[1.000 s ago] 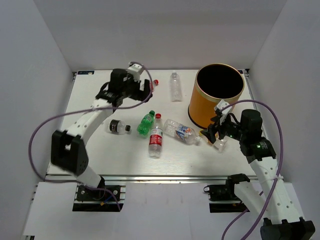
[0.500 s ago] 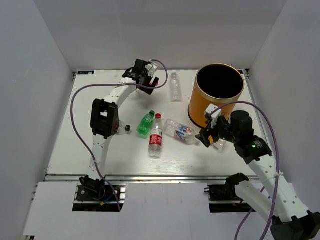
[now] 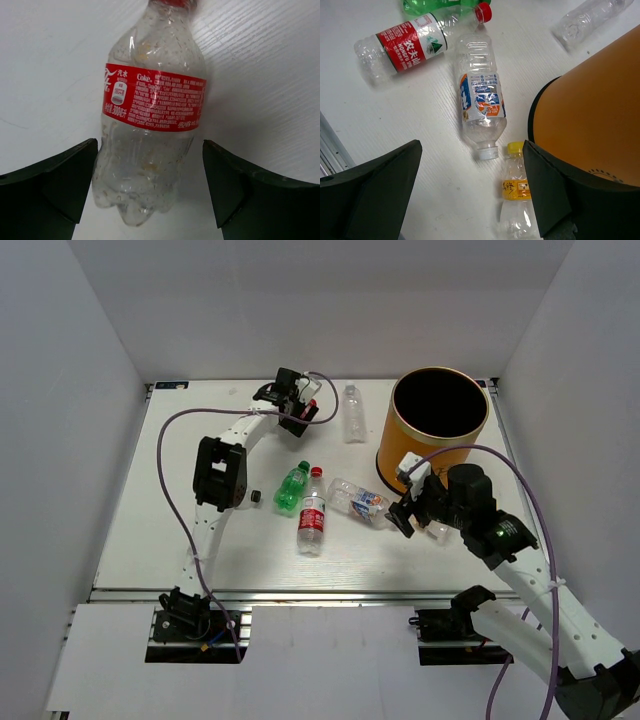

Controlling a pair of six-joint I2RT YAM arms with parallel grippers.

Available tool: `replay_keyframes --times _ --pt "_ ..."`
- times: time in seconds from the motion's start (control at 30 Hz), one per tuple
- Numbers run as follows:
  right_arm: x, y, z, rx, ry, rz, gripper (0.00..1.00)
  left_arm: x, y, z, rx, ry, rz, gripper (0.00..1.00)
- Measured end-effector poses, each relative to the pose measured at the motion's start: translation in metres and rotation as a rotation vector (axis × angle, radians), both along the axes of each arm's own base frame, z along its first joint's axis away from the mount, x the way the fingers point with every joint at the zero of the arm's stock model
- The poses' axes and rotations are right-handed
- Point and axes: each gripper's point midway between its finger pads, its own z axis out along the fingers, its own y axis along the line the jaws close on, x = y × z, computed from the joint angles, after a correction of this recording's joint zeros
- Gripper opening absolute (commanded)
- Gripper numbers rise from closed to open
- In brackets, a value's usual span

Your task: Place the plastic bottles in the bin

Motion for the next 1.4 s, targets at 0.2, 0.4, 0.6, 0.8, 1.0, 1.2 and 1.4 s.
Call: replay_keyframes --times 0.2,0.4,0.6,0.8,1.0,1.2,1.4 --pt "0.001 0.002 -0.003 -0.022 -0.003 -0.005 0.87 0.0 -0.003 -0.008 -0.005 0.011 -0.019 0.48" --pt "0.003 0.001 -0.006 -0.036 -0.015 -0.016 0.72 0.001 -0.003 -0.005 -0.005 0.004 -0.022 0.1" --pt "0.012 -0.007 -0.016 -0.082 -0.045 -0.068 0.18 -0.029 0.003 0.026 -0.043 0.014 0.017 0.0" --pt "0.017 -0.013 -0.016 -0.1 -0.062 -0.105 0.24 -0.062 -0.043 0.188 -0.317 -0.2 -0.086 0.0" --pt "0.021 -0.03 0.007 -0.067 -0.165 -0.202 0.26 -0.13 -0.133 0.35 -0.678 -0.41 -0.426 0.0" --pt "0.025 -0.072 0.066 0.069 -0.407 -0.436 0.06 -0.174 -0.202 0.376 -0.889 -0.372 -0.656 0.0" --pt "0.04 -0.112 0.082 0.07 -0.466 -0.677 0.01 -0.169 -0.261 0.346 -0.976 -0.279 -0.738 0.01"
